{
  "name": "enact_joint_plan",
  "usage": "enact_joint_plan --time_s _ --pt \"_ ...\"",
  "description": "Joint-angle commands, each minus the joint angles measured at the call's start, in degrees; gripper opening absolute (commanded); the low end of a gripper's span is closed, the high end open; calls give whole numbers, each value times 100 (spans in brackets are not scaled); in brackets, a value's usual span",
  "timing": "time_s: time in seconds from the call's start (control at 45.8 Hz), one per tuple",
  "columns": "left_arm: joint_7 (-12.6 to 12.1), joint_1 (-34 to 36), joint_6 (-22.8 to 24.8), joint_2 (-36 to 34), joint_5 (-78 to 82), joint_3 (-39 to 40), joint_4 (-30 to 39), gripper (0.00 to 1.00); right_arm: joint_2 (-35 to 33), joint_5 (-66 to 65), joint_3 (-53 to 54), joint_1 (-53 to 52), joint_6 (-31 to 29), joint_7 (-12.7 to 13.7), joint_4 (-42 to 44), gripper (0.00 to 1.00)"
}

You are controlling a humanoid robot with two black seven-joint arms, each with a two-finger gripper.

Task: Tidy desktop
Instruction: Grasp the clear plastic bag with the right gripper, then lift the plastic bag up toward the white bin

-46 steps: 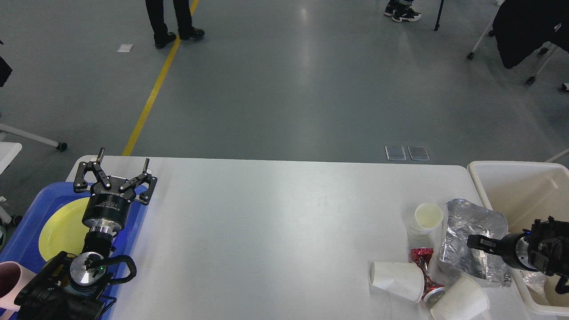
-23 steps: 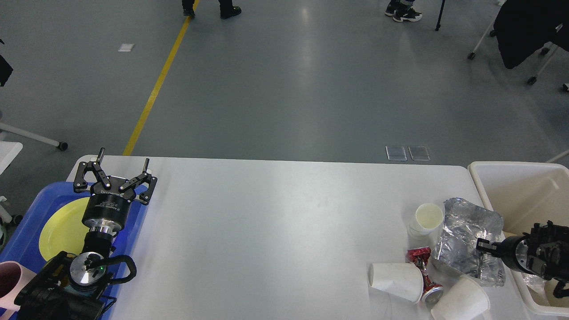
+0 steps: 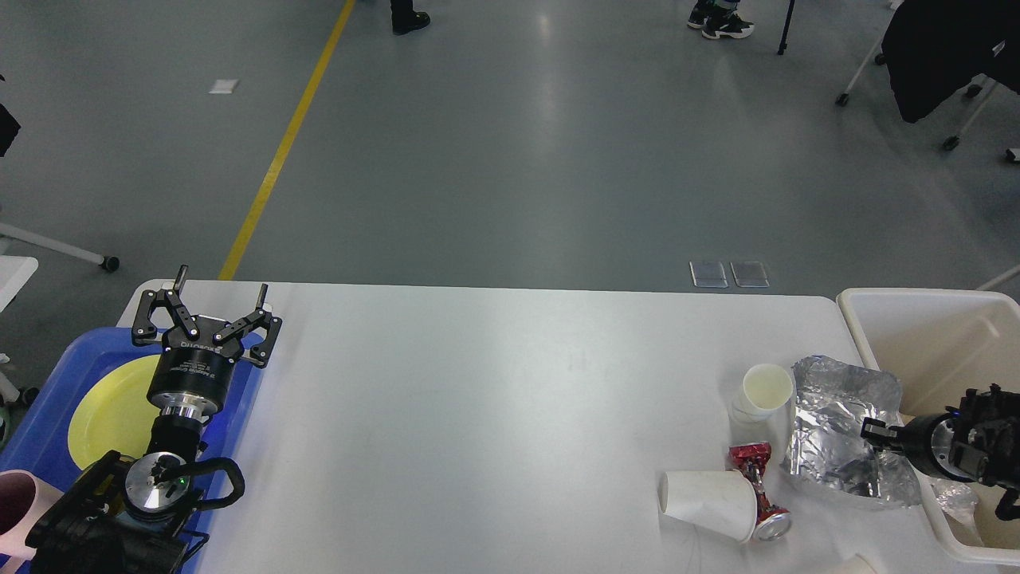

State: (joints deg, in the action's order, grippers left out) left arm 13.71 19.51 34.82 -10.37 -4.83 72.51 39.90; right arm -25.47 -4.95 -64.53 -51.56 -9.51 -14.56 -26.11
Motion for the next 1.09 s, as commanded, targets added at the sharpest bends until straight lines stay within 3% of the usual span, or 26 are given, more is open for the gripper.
enact_joint_plan --time_s 0.0,0.219,0.437,0.634,0.765,0.852,1.071 --pt "0 0 -1 0 0 0 0 96 -283 3 159 -371 -165 128 -245 0" --pt "0 0 -1 0 0 0 0 96 -555 3 177 -1083 -586 541 -544 0" --pt "0 0 -1 0 0 0 0 96 -890 389 177 -1944 -1175 629 -808 0" --pt "0 0 -1 0 0 0 9 96 -942 486 177 -2753 -1887 1306 -878 0" --pt "0 0 -1 0 0 0 9 96 -960 486 133 -3736 -2344 1763 -1334 0" --pt "0 0 -1 0 0 0 0 96 -960 486 19 -4474 -2599 1930 -1712 0" --pt "0 0 -1 0 0 0 9 96 -820 442 -701 -6469 -3056 1992 -3171 0"
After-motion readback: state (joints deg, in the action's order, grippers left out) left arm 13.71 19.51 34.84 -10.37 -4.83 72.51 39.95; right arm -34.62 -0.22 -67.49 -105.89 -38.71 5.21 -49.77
